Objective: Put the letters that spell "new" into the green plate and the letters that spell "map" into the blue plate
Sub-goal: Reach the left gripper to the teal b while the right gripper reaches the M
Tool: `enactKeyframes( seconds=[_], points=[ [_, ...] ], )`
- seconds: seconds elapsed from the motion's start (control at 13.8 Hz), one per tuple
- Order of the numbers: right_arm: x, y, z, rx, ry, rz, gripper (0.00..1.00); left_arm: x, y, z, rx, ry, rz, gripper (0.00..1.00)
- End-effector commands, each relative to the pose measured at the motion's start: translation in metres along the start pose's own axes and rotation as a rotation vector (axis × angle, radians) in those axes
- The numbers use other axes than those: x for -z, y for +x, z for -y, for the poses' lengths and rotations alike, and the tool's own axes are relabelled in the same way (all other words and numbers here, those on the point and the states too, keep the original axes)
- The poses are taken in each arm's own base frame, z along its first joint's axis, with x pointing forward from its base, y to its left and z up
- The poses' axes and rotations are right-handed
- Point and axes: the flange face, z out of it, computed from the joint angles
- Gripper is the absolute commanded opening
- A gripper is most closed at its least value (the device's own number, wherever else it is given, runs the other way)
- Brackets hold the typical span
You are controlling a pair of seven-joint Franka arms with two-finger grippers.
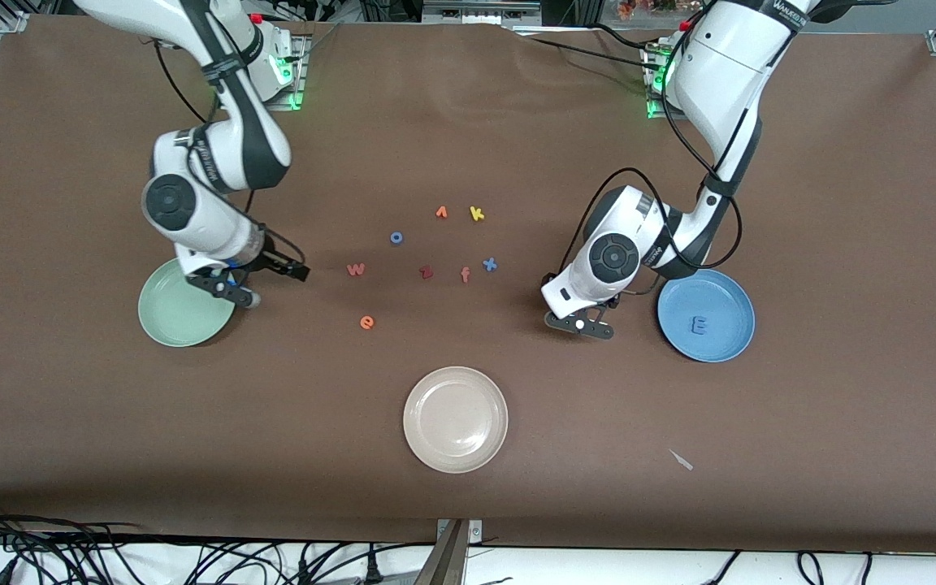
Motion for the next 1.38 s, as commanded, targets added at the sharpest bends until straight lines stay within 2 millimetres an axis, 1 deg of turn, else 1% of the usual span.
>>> enactKeyframes(
  seconds=[0.0, 0.07, 0.14, 0.22, 0.29, 0.36, 0.51, 0.65, 0.8, 0.94, 1.01, 1.09, 1.23, 1.3],
  points=[
    [-0.010, -0.027, 0.033, -0.079, 0.017, -0.021, 1.00, 0.008, -0.002, -0.004, -0.018, 0.021, -0.018, 1.00],
    [-0.016, -0.034, 0.042, -0.092, 0.021, -0.030, 1.00, 0.009, -0.003, -0.008, -0.024, 0.021, -0.020, 1.00],
    [-0.023, -0.038, 0.046, -0.100, 0.022, -0.036, 1.00, 0.009, -0.004, -0.013, -0.031, 0.023, -0.019, 1.00],
    [-0.028, -0.045, 0.052, -0.053, 0.009, -0.035, 1.00, 0.010, -0.003, -0.013, -0.032, 0.022, -0.022, 1.00],
    [-0.035, -0.053, 0.057, 0.021, -0.007, -0.027, 1.00, 0.013, -0.002, -0.016, -0.036, 0.021, -0.029, 1.00],
    [-0.038, -0.059, 0.060, 0.102, -0.013, -0.021, 1.00, 0.012, -0.003, -0.022, -0.045, 0.022, -0.029, 1.00],
    [-0.042, -0.060, 0.060, 0.173, -0.019, -0.017, 1.00, 0.009, -0.005, -0.027, -0.053, 0.025, -0.025, 1.00],
    [-0.054, -0.074, 0.071, 0.226, -0.037, -0.018, 1.00, 0.007, -0.006, -0.026, -0.056, 0.027, -0.020, 0.99],
    [-0.063, -0.075, 0.075, 0.301, -0.034, -0.032, 1.00, 0.000, -0.006, -0.026, -0.084, 0.058, -0.020, 0.86],
    [-0.071, -0.072, 0.075, 0.402, -0.039, -0.030, 1.00, 0.000, -0.007, -0.027, -0.121, 0.096, -0.029, 0.85],
    [-0.071, -0.069, 0.077, 0.446, -0.037, -0.033, 1.00, -0.002, -0.006, -0.026, -0.120, 0.097, -0.028, 0.85],
    [-0.074, -0.065, 0.079, 0.477, -0.040, -0.032, 1.00, -0.004, -0.007, -0.026, -0.121, 0.097, -0.025, 0.82],
    [-0.078, -0.063, 0.079, 0.526, -0.045, -0.029, 1.00, -0.005, -0.007, -0.024, -0.119, 0.097, -0.022, 0.75],
    [-0.079, -0.062, 0.078, 0.533, -0.045, -0.027, 0.99, -0.006, -0.007, -0.024, -0.119, 0.098, -0.020, 0.68]
  ],
)
